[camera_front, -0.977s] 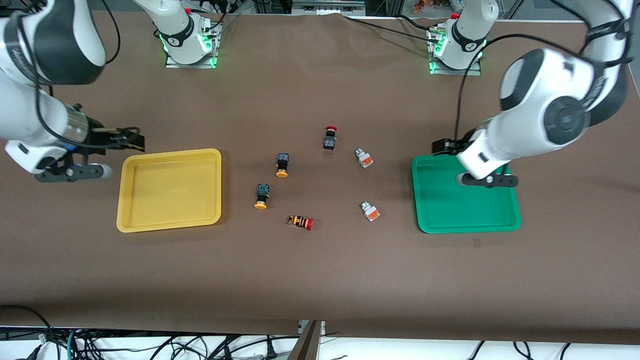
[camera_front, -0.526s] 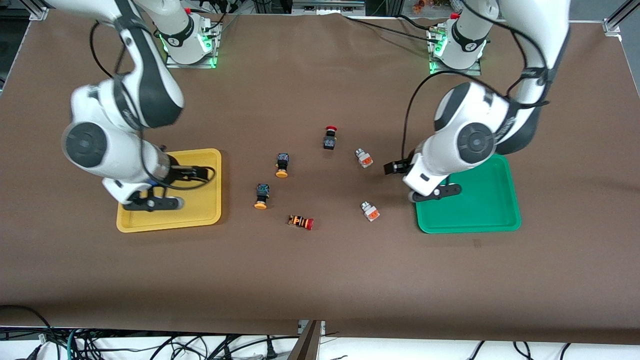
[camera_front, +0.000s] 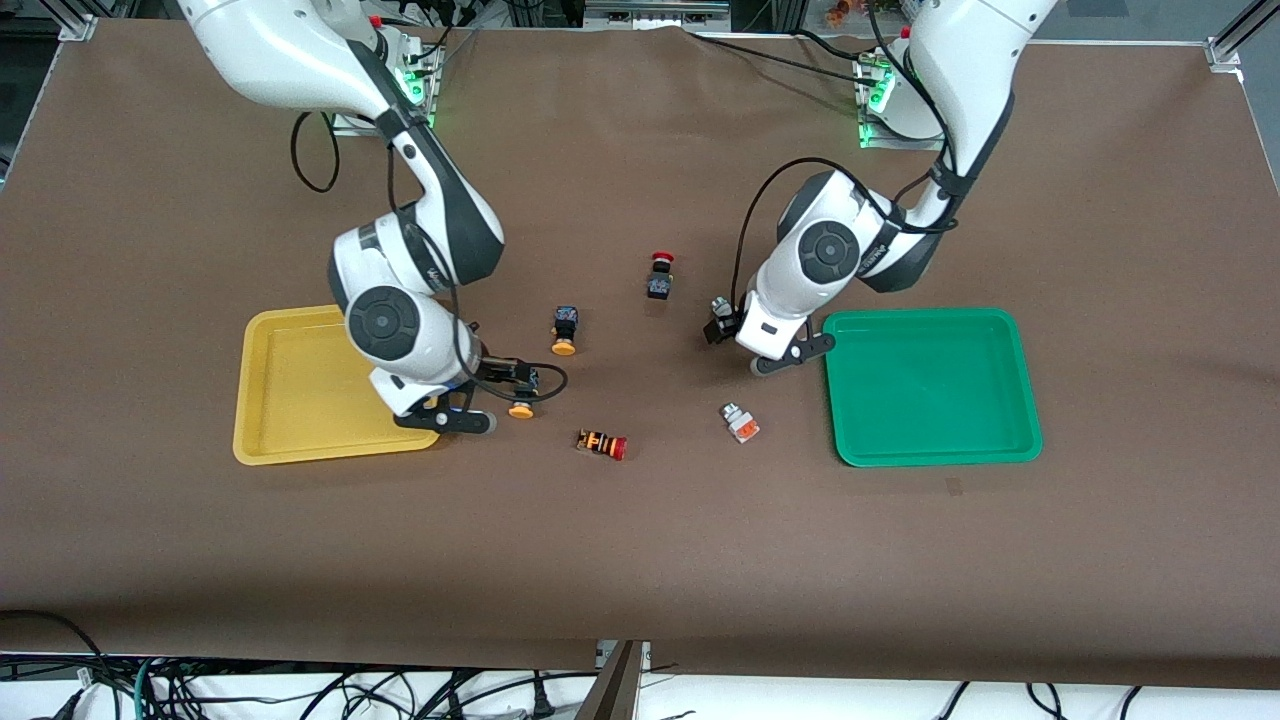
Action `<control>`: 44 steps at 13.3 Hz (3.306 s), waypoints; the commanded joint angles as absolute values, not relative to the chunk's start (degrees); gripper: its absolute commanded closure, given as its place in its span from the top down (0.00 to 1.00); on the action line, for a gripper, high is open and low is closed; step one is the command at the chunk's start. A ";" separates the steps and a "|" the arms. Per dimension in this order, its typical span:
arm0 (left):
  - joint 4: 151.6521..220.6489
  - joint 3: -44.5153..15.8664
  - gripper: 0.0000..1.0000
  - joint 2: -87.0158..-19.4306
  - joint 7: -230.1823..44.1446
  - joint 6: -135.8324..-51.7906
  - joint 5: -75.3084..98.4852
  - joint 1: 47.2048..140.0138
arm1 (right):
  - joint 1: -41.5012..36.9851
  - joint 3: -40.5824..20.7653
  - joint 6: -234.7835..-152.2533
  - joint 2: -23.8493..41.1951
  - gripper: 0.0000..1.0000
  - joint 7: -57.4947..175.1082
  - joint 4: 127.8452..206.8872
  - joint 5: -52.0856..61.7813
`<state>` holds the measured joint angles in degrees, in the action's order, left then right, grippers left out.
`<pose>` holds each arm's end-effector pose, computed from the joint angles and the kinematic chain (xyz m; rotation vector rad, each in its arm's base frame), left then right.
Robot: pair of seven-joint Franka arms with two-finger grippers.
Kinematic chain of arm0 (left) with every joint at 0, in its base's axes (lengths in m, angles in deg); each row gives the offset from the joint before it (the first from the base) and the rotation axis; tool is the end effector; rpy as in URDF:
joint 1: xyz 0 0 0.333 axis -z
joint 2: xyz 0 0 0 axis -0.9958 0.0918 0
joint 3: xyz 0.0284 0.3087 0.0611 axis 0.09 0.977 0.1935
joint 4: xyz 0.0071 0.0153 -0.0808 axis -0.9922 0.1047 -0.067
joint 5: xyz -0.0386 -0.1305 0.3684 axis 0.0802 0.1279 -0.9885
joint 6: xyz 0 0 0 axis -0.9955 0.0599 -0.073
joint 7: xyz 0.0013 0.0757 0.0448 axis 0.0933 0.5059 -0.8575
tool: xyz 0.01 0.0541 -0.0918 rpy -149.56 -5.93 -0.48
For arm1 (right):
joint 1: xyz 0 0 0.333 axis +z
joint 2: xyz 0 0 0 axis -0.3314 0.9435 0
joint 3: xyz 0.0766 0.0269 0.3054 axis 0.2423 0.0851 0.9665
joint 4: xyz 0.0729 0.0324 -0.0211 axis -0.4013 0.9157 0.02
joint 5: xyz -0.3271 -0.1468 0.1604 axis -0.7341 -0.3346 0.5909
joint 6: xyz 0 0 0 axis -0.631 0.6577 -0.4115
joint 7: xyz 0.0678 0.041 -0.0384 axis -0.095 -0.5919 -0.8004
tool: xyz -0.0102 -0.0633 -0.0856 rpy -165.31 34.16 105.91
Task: Place green and yellow buttons in trays
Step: 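Reach the right gripper to a yellow button while the left gripper reaches a white block, then carry the yellow button into the yellow tray while the left gripper carries the block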
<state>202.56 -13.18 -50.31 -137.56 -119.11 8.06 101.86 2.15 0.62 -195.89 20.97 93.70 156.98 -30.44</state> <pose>0.4980 -0.3347 0.2085 2.9418 0.5990 -0.2282 0.6215 0.3030 0.2783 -3.1160 0.1338 0.2102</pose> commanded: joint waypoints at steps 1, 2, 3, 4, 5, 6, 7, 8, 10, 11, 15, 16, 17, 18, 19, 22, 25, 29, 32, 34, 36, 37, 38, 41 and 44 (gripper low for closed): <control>206.32 -12.52 1.00 -49.76 -139.12 -123.94 8.40 104.33 | 3.75 0.20 -198.91 23.43 1.00 96.87 156.23 -29.80; 206.32 -12.52 1.00 -48.88 -140.34 -125.17 8.40 104.51 | 4.11 0.20 -200.40 24.57 1.00 97.84 156.23 -29.80; 206.32 -12.52 1.00 -48.44 -141.40 -126.31 8.40 104.60 | 4.28 0.20 -201.55 25.63 1.00 98.11 156.23 -29.80; 206.23 -12.52 1.00 -48.43 -141.59 -126.50 8.40 104.60 | 4.46 0.20 -202.86 26.51 1.00 98.29 156.32 -29.80; 206.23 -12.52 0.78 -48.52 -141.50 -126.41 8.31 104.60 | 4.64 0.20 -203.75 27.30 1.00 99.16 156.32 -29.80; 206.15 -12.52 0.47 -48.26 -141.06 -126.41 8.31 104.60 | 4.99 0.20 -204.71 27.92 1.00 99.95 156.32 -29.80; 206.06 -12.52 0.29 -47.82 -140.80 -126.41 8.22 104.69 | 5.16 0.20 -205.51 28.53 1.00 100.05 156.41 -29.80; 205.88 -12.52 0.24 -47.56 -140.71 -126.41 8.05 104.69 | 5.17 0.20 -205.86 29.06 1.00 99.96 156.50 -29.80; 205.71 -12.52 0.14 -47.64 -140.80 -126.15 6.99 104.60 | 5.17 0.20 -206.31 29.68 0.93 99.96 156.50 -29.80; 205.62 -12.52 0.14 -47.82 -140.88 -126.06 6.99 104.42 | 5.17 0.20 -206.31 29.77 0.76 99.96 156.59 -29.80; 203.52 -12.26 0.13 -51.76 -139.84 -116.18 6.99 103.02 | 5.17 0.20 -205.87 30.21 0.19 99.26 157.20 -29.80; 201.51 -12.43 0.13 -52.56 -138.61 -111.17 6.99 101.62 | 5.08 0.20 -205.78 29.95 0.06 98.91 157.11 -29.89; 199.40 -12.52 0.13 -53.00 -137.47 -105.64 6.99 101.00 | 4.82 0.20 -205.69 29.68 0.00 97.95 156.85 -29.98; 197.03 -12.35 0.13 -53.53 -136.24 -100.28 6.99 100.56 | 4.55 0.02 -205.52 29.25 0.00 96.64 156.59 -29.89; 194.83 -12.35 0.13 -53.71 -134.83 -95.87 6.99 99.25 | 4.03 -0.24 -204.04 28.11 0.00 94.88 156.50 -29.89; 188.59 -12.43 0.13 -54.41 -129.22 -83.57 6.99 94.86 | -0.79 -0.42 -196.14 24.42 0.00 85.85 155.53 -30.50; 182.78 -12.43 0.13 -54.41 -121.13 -75.37 7.61 89.41 | -6.33 -1.38 -187.61 21.69 0.00 74.50 155.62 -30.68; 182.06 -12.08 0.13 -54.32 -110.77 -74.20 6.99 82.73 | -6.79 -9.45 -185.83 20.63 0.00 66.14 157.90 -30.77; 180.75 -11.91 0.13 -52.23 -103.98 -77.09 3.85 78.94 | -7.84 -12.45 -188.36 21.24 0.00 62.88 161.23 -30.77; 180.74 -11.91 0.15 -48.72 -103.62 -85.41 0.76 77.97 | -9.33 -12.46 -191.70 21.50 0.00 62.61 164.22 -30.77; 180.83 -11.91 0.15 -44.67 -103.62 -92.37 -2.66 77.62 | -10.47 -12.46 -192.59 22.21 0.00 59.99 165.02 -30.68; 180.83 -11.91 0.15 -43.35 -103.53 -95.18 -3.63 77.53 | -11.18 -12.37 -192.68 22.56 0.01 59.10 165.11 -30.68; 180.83 -11.91 0.15 -42.12 -103.62 -97.65 -3.64 77.53 | -11.62 -12.37 -192.68 22.91 0.03 58.48 165.11 -30.68; 181.36 -11.91 0.16 -39.57 -103.62 -101.88 -3.73 77.96 | -11.71 -12.37 -192.95 23.09 0.22 58.21 166.42 -30.59; 181.71 -11.82 0.43 -39.21 -103.62 -102.77 -3.73 78.06 | -11.62 -12.37 -192.25 23.00 1.00 58.30 166.52 -30.33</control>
<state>182.55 -11.58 -39.34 -104.14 -102.81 -2.14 78.04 -11.43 -12.71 -192.24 23.92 59.04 165.57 -30.57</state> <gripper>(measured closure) 0.581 0.515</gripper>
